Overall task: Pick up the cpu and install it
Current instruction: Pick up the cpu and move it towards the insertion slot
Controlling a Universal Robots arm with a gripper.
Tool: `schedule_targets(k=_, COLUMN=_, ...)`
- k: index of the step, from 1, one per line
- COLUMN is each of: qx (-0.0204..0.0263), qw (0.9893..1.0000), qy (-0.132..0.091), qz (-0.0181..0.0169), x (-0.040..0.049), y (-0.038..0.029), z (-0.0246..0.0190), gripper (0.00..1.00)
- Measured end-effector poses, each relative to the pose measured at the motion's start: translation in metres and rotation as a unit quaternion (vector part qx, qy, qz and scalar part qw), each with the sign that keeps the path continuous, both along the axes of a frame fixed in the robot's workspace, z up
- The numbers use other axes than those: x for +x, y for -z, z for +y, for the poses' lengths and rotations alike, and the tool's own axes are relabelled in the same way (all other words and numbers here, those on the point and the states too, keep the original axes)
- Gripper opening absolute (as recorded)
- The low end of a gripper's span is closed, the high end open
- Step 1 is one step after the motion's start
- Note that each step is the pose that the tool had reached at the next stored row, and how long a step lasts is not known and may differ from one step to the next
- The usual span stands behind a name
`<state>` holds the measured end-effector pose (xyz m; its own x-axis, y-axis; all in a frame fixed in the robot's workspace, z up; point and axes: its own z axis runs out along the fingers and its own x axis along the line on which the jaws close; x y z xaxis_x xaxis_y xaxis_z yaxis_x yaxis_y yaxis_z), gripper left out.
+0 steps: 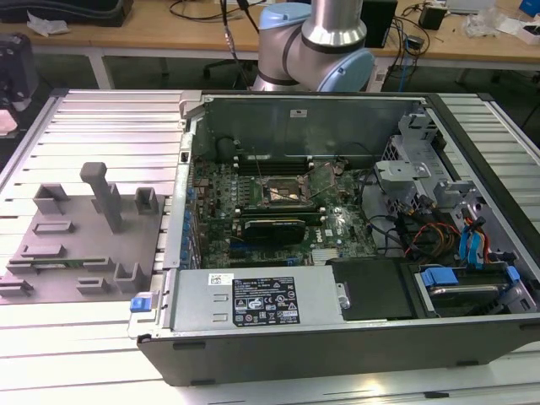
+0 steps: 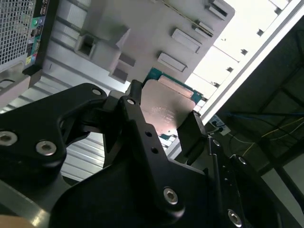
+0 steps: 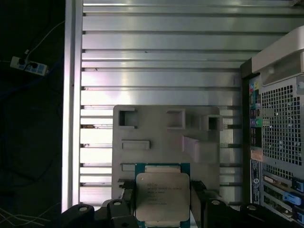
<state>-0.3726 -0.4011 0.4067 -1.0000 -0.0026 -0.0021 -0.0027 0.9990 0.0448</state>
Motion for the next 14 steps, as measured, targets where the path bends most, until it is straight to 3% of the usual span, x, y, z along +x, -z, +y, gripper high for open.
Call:
schedule_targets(k=3, qx=0.0000, qw=1.0000, qy=0.000, qz=0.0000, x=0.0140, y=0.0000, z=0.0001, gripper=0.55)
schedule_targets(k=14, qx=0.0000, qw=1.0000, qy=0.000, qz=0.0000, x=0.0526, y=0.0000, z=0.0000, gripper=0.55)
